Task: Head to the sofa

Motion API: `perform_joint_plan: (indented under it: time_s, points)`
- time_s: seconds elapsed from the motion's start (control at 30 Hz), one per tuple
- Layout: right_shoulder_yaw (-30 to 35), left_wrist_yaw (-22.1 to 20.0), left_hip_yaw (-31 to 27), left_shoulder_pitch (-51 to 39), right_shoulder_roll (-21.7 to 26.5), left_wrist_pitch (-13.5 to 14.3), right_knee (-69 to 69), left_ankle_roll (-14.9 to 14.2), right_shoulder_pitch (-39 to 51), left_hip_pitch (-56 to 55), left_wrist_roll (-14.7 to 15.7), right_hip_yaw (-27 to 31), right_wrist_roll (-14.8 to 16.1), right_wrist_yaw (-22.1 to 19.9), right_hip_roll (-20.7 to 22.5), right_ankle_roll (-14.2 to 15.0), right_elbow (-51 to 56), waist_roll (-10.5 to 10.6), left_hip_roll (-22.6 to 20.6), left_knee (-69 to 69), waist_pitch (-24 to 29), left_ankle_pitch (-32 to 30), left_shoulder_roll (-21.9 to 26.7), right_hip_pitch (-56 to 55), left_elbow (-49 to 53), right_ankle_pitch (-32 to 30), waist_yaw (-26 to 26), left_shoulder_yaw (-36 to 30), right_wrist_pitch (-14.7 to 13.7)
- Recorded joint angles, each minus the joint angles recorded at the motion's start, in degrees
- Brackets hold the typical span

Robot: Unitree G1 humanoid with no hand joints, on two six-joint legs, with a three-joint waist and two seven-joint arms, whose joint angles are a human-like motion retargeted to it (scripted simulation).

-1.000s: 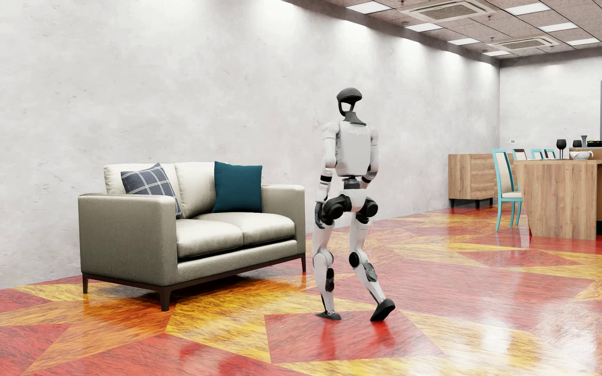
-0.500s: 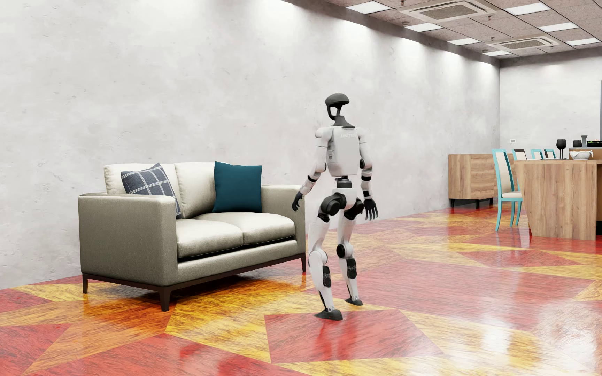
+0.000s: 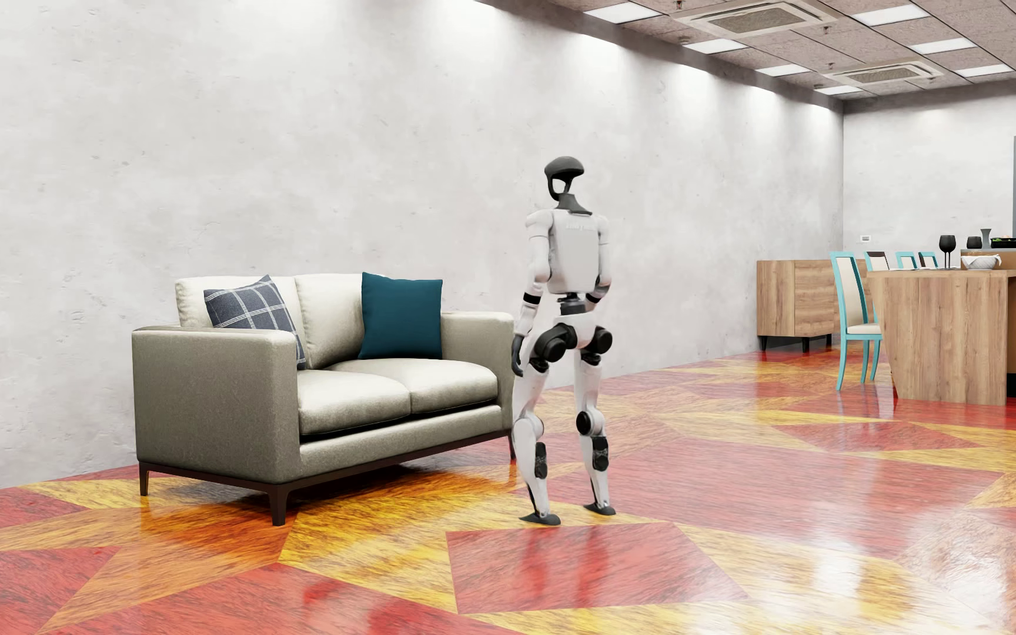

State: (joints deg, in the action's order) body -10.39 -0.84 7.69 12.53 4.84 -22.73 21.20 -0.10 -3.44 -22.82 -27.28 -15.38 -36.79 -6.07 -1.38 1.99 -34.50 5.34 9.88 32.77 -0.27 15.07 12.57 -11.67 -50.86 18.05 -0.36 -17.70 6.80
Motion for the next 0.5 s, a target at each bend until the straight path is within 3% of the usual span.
perform_joint_plan:
  time_s: [0.1, 0.17, 0.2, 0.27, 0.37, 0.43, 0.5]
  points:
    - [-1.0, 3.0, 3.6, -0.5, -1.9, -2.0, 0.2, 0.4, -1.6, 3.4, -3.3, 2.7, -0.1, 0.0, -1.0, 1.3, -3.0, -0.4, -0.9, -5.8, -0.5, -1.0, -1.9, -0.6, -3.7, 0.1, 0.1, -4.2, 2.5]
    - [-2.9, 7.3, 4.4, -3.4, -3.6, -1.8, 2.4, 0.8, -4.2, 3.5, -5.6, 3.4, -0.1, 1.3, -3.0, 2.3, -5.2, -1.3, -2.6, -6.1, -0.3, -0.6, -2.3, -1.6, -3.8, 2.1, -0.1, -7.0, 3.8]
    - [-3.1, 7.1, 4.9, -5.1, -3.6, -1.6, 5.7, 1.3, -5.2, 3.6, -6.0, 4.0, -0.9, 2.3, -4.5, 2.8, -6.6, -1.7, -3.7, -5.9, -0.1, -0.1, -3.0, -3.1, -2.8, 3.6, -0.3, -7.2, 4.2]
    - [-3.0, 1.5, 6.1, -7.7, -3.0, 0.0, 16.9, 2.3, -6.6, 3.7, -5.9, 6.3, -3.2, 3.7, -7.6, 4.4, -9.5, -2.7, -5.5, -4.5, 0.6, 1.4, -4.2, -8.6, -0.2, 3.8, -0.2, -5.6, 5.9]
    - [-5.1, -4.2, 8.4, -11.5, -3.0, 2.4, 28.9, 2.8, -7.3, 4.7, -6.6, 12.5, -3.2, 2.8, -9.2, 10.7, -12.5, -4.4, -6.4, -3.1, 1.0, 2.6, -5.2, -15.3, 2.8, 1.7, 0.1, -5.2, 8.1]
    - [-6.7, -3.1, 8.5, -15.2, -3.6, 4.1, 23.8, 2.8, -7.8, 6.1, -7.1, 11.9, -1.5, 3.5, -10.9, 7.6, -12.5, -5.4, -6.8, -4.9, 0.7, 1.9, -4.3, -13.9, 3.5, 3.8, -0.1, -7.1, 7.9]
    - [-5.6, -1.1, 7.7, -19.0, -3.7, 4.5, 10.6, 2.6, -8.3, 7.8, -8.2, 8.6, -2.4, 4.2, -11.6, 7.2, -11.9, -6.0, -7.0, -7.9, 0.1, 0.7, -2.9, -8.7, 3.1, -0.4, -0.5, -9.7, 7.3]
